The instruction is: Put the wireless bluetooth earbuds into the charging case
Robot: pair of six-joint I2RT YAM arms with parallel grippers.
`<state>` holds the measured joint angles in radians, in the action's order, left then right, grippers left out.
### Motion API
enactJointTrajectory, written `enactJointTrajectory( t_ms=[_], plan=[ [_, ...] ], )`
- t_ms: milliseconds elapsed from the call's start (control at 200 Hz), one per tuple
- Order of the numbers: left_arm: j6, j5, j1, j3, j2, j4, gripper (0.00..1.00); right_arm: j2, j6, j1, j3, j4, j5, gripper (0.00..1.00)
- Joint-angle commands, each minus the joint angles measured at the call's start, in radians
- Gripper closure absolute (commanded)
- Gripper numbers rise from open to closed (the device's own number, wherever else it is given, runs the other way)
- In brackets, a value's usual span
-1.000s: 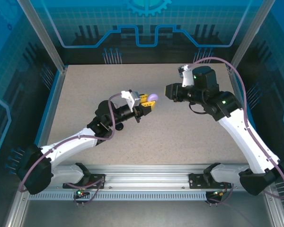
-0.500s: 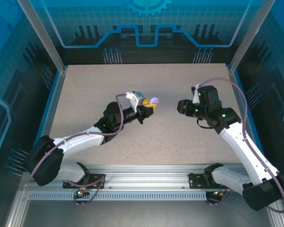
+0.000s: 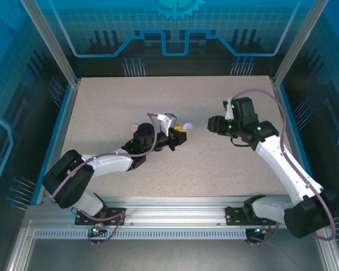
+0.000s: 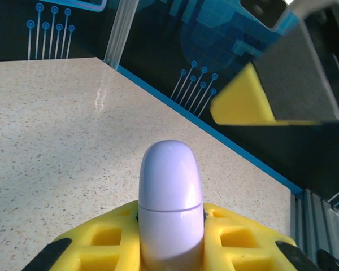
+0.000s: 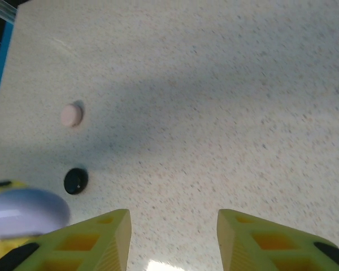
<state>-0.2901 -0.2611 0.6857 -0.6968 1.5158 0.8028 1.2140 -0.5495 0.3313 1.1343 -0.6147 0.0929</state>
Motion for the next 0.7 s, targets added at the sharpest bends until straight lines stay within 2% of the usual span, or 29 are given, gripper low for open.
enactJointTrajectory(
  t_ms=[0,295,440,600,695],
  plan=[
    [-0.001,-0.066,0.013,-0.034,-0.003,0.017,1.00,0.059,0.022,-0.006,0.090,0.043,0.053,0.56],
    [0.009,-0.075,0.028,-0.069,-0.003,0.003,1.00,0.192,0.033,0.081,0.199,0.050,0.012,0.58],
    [0.018,-0.056,0.028,-0.078,-0.009,0.007,1.00,0.201,0.034,0.147,0.165,0.052,-0.028,0.61],
    [0.029,-0.014,0.029,-0.080,-0.014,0.031,1.00,0.169,0.034,0.269,0.109,0.044,-0.126,0.61],
    [0.029,-0.012,0.028,-0.090,-0.010,0.031,1.00,0.157,0.017,0.282,0.086,0.056,-0.157,0.61]
  ],
)
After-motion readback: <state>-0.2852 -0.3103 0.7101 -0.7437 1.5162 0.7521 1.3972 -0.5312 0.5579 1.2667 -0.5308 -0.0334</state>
